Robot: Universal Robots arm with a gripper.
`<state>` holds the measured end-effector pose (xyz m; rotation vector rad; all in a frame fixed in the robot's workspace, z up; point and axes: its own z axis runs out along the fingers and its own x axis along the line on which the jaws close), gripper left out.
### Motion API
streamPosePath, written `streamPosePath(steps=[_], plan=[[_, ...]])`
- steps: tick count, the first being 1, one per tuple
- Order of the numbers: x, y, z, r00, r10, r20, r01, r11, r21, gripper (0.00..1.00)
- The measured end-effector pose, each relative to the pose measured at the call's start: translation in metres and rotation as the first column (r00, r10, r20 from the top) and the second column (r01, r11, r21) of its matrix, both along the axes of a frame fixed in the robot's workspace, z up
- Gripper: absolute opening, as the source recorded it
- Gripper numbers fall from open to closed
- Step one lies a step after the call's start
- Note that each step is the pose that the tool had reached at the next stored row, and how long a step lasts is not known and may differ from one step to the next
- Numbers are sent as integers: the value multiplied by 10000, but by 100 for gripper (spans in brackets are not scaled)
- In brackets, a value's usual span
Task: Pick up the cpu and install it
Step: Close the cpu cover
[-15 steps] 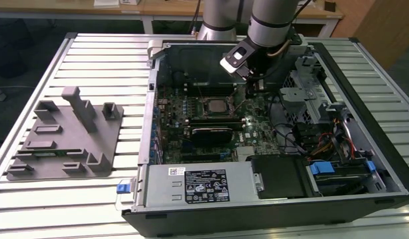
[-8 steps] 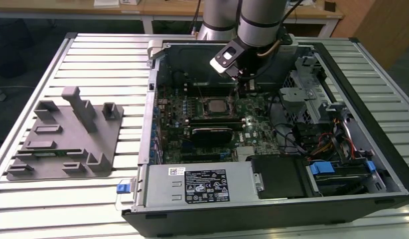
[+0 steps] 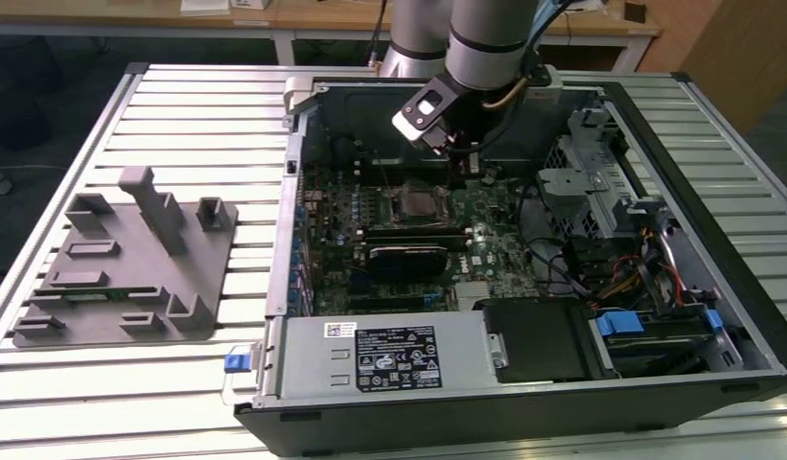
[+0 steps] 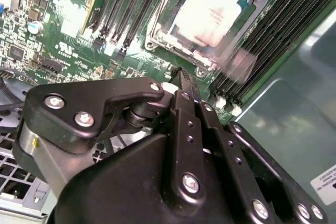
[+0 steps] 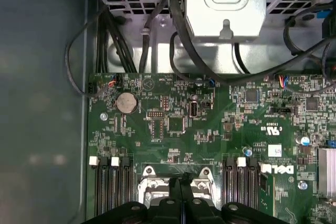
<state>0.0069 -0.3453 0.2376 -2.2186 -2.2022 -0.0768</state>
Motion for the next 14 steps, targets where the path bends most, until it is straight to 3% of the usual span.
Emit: streamPosePath(steps=[8, 14], plan=[[-9, 0, -1, 10000, -1, -1, 1, 10000, -1, 11], [-110, 0, -19, 10000, 0, 0, 0, 10000, 5, 11]])
